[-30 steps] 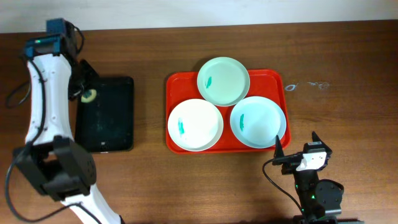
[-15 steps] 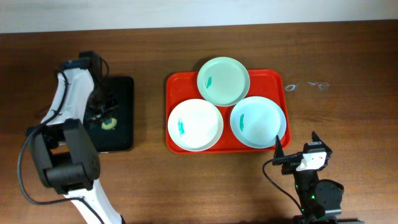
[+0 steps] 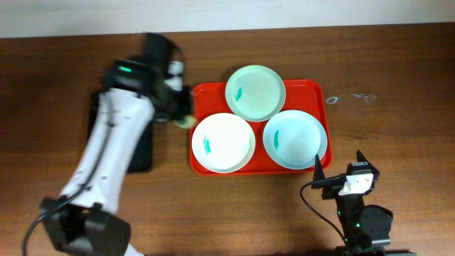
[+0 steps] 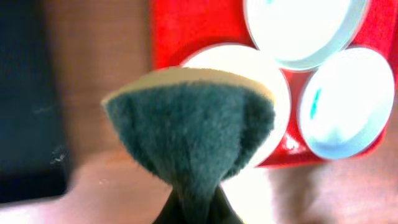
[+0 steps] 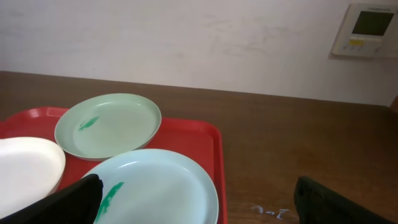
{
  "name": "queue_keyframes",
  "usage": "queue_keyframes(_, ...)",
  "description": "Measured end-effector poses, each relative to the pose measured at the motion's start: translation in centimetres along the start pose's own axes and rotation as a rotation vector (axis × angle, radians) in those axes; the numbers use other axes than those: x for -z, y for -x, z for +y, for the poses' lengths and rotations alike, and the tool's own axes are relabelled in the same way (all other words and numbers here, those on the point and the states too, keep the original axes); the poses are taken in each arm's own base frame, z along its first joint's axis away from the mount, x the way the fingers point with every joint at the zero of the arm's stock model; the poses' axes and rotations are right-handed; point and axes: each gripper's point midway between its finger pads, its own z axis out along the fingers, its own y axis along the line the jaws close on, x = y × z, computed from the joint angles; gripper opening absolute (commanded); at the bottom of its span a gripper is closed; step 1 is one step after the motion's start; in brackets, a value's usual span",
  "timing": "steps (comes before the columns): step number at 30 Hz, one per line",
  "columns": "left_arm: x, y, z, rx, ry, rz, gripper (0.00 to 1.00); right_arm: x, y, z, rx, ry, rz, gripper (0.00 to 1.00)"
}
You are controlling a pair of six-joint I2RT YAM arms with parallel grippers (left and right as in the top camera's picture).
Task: Clean dirty plates on tray and stack at the side
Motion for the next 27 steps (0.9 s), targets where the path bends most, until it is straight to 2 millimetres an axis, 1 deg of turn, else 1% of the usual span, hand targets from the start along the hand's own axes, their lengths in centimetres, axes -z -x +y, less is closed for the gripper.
queue_keyframes(2, -3.0, -1.1, -2.6, -0.037, -0.026, 0.002, 0.00, 0.0, 0.0, 0.0, 0.000, 0.000, 0.000, 0.99)
queue_keyframes(4, -5.7, -2.9, -4.2, -0.050, -0.032, 0.021, 0.00, 0.0, 0.0, 0.0, 0.000, 0.000, 0.000, 0.99)
queue_keyframes(6, -8.1, -4.6, -5.0, -0.037, -0.019, 0.033, 0.00, 0.0, 0.0, 0.0, 0.000, 0.000, 0.000, 0.99)
queue_keyframes(7, -9.2, -5.0, -5.2, -0.018, -0.012, 0.022, 0.00, 0.0, 0.0, 0.0, 0.000, 0.000, 0.000, 0.99)
queue_keyframes(9, -10.9, -5.1, -5.3, 0.015, -0.016, -0.015, 0.00, 0.0, 0.0, 0.0, 0.000, 0.000, 0.000, 0.99)
queue_keyframes(10, -11.1, -5.1, -5.2, 0.036, -0.017, -0.020, 0.00, 0.0, 0.0, 0.0, 0.000, 0.000, 0.000, 0.99)
queue_keyframes(11, -11.9, -5.2, -4.9, 0.047, -0.011, -0.036, 0.00, 0.0, 0.0, 0.0, 0.000, 0.000, 0.000, 0.99)
queue_keyframes(13, -12.8, -4.1, -5.3, 0.062, -0.041, -0.105, 0.00, 0.0, 0.0, 0.0, 0.000, 0.000, 0.000, 0.99)
queue_keyframes(16, -13.4, -3.6, -5.2, 0.073, -0.053, -0.143, 0.00, 0.0, 0.0, 0.0, 0.000, 0.000, 0.000, 0.99)
queue_keyframes(18, -13.9, -4.0, -5.0, 0.080, -0.049, -0.140, 0.01, 0.0, 0.0, 0.0, 0.000, 0.000, 0.000, 0.99)
queue_keyframes(20, -14.3, -4.5, -4.9, 0.082, -0.041, -0.128, 0.07, 0.0, 0.0, 0.0, 0.000, 0.000, 0.000, 0.99)
queue_keyframes(21, -14.5, -4.6, -4.9, 0.080, -0.039, -0.125, 0.14, 0.0, 0.0, 0.0, 0.000, 0.000, 0.000, 0.99)
queue_keyframes(22, -15.0, -4.8, -5.2, 0.079, -0.039, -0.121, 0.40, 0.0, 0.0, 0.0, -0.001, 0.000, 0.000, 0.99)
queue_keyframes(23, -15.5, -5.0, -5.2, 0.081, -0.036, -0.112, 0.69, 0.0, 0.0, 0.0, 0.000, 0.000, 0.000, 0.99)
queue_keyframes(24, -15.9, -5.2, -5.2, 0.077, -0.031, -0.104, 0.82, 0.0, 0.0, 0.0, 0.000, 0.000, 0.000, 0.99)
queue_keyframes(25, -16.3, -5.5, -5.2, 0.074, -0.025, -0.094, 0.95, 0.0, 0.0, 0.0, 0.000, 0.000, 0.000, 0.98)
queue_keyframes(26, -16.5, -5.7, -5.2, 0.075, -0.022, -0.088, 0.98, 0.0, 0.0, 0.0, 0.000, 0.000, 0.000, 0.99)
queue_keyframes(27, -16.6, -5.7, -5.1, 0.076, -0.020, -0.087, 0.99, 0.0, 0.0, 0.0, 0.000, 0.000, 0.000, 0.98)
